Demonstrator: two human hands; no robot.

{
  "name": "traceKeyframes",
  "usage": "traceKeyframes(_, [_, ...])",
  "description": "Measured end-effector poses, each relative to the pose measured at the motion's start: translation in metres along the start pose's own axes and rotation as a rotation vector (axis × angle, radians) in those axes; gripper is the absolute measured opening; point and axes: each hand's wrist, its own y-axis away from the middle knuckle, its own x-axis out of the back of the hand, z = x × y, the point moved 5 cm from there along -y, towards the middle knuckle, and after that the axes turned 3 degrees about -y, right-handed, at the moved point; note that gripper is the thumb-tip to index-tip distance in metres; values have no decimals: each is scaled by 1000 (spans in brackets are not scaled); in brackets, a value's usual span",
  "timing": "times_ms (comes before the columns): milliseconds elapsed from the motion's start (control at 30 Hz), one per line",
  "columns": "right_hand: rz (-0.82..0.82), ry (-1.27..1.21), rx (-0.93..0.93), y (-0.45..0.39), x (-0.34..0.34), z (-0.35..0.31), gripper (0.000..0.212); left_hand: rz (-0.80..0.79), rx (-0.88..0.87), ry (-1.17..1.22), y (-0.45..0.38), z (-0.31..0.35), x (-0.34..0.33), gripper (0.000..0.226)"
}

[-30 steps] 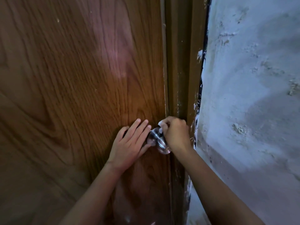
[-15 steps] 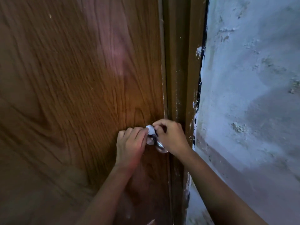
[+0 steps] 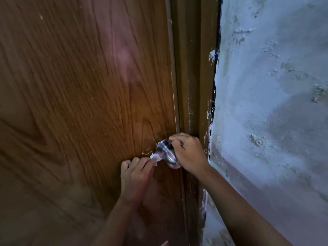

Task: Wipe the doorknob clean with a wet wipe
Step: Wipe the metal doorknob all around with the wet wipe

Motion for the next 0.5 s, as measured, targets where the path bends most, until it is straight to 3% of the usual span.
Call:
traceKeyframes(233, [20, -29, 12, -2, 1, 2, 25, 97, -4, -75, -26, -1, 3, 18])
traceKeyframes(433, [12, -50, 12, -2, 1, 4, 26, -4, -171, -113, 1, 3, -7, 14])
traceKeyframes(500, [10, -54, 7, -2, 0, 5, 27, -19, -150, -102, 6, 5, -7, 17])
